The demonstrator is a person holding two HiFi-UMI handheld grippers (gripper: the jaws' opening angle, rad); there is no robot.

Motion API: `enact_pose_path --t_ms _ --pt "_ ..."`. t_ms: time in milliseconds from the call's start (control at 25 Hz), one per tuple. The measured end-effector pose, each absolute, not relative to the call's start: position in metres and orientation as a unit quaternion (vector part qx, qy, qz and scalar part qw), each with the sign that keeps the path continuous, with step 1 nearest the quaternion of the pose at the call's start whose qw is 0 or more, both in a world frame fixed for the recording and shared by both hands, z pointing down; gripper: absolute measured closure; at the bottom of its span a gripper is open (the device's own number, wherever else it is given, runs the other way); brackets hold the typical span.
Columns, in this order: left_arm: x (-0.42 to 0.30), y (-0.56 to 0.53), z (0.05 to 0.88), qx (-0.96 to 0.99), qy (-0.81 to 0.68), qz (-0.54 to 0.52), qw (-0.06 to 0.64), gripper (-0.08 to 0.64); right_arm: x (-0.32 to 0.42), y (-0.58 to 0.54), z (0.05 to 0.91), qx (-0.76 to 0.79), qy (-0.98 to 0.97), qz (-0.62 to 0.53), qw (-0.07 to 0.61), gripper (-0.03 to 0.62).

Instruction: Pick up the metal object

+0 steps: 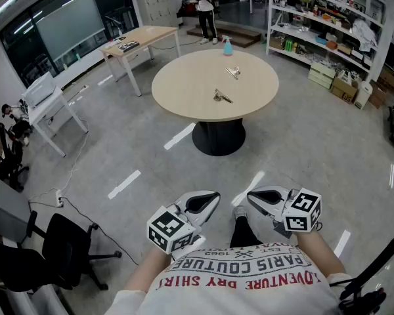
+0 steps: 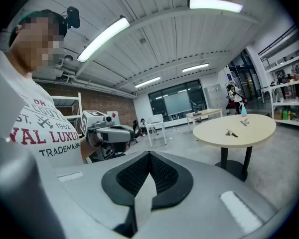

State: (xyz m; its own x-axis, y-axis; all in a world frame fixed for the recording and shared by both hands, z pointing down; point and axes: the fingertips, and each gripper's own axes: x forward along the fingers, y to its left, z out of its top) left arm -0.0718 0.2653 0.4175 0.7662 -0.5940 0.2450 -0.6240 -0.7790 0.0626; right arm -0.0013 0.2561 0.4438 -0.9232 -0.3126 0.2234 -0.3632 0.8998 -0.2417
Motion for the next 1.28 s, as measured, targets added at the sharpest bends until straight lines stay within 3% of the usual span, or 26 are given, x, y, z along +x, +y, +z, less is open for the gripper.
enact_pose_path --t_ms 400,640,760,1280 --pt "-0.074 0.058 0.439 0.920 -0.360 0.124 0.089 0.557 0.006 0.042 0.463 0.166 -0.970 0.159 0.074 0.591" --pt "-0.059 -0.085 0.430 0.920 -0.352 0.096 0.143 0.557 0.018 -0.104 0.455 0.176 -0.969 0.152 0.079 0.591" --pt "-0.061 -0.148 0.420 0.907 -0.390 0.106 0.117 0.557 0.027 -0.161 0.436 0.179 -0.972 0.137 0.071 0.591" --pt "-0.055 -0.246 0.420 0.911 -0.380 0.125 0.100 0.557 0.027 -0.266 0.425 0.182 -0.972 0.135 0.062 0.591"
